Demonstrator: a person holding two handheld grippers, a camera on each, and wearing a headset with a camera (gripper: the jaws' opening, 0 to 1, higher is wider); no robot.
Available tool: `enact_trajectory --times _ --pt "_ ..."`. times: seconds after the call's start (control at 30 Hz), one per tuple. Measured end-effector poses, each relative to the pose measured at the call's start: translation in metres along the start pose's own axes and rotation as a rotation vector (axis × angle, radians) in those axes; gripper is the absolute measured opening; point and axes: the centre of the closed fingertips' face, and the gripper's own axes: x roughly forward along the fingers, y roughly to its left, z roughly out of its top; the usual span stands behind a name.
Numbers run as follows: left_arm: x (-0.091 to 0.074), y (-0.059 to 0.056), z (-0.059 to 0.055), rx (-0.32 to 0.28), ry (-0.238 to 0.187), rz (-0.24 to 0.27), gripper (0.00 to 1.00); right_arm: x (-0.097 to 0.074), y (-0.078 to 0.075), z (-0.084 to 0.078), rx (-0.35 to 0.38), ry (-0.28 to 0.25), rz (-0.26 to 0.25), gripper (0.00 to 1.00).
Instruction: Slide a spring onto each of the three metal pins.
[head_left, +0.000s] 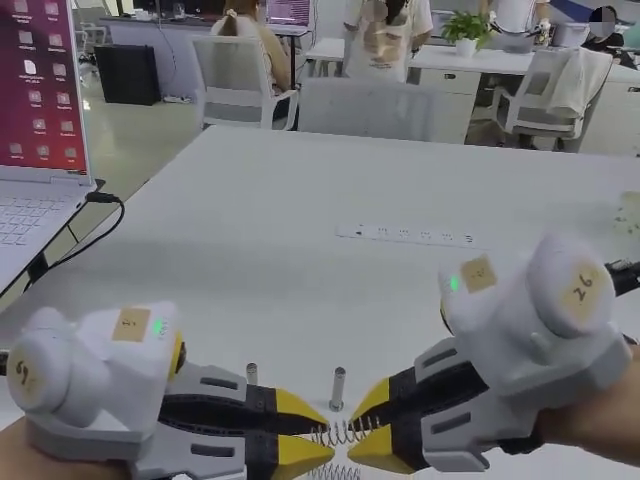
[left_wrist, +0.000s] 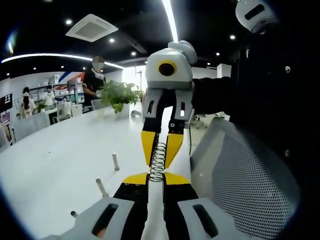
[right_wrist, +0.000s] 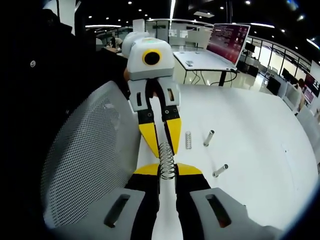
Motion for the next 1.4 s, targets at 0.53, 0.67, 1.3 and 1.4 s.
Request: enact_trajectory --times 0.53,0.67,1.3,1.4 --pt "0.003 -0.003 -0.007 0.004 0.031 -0.007 0.02 0.003 0.005 0.016 0.019 -0.004 0.016 0.08" --pt "0.004 -0.002 -0.008 0.002 0.033 -0.007 0.02 0.003 0.005 0.016 0.018 0.002 0.015 0.08" --pt "0.008 0.003 -0.015 -0.011 0.038 -0.003 0.03 0.009 0.001 0.013 -0.003 0.036 0.018 0.08" --pt "0.008 0.003 -0.014 -0.012 0.036 0.000 0.03 0.008 0.000 0.012 -0.003 0.040 0.011 0.08"
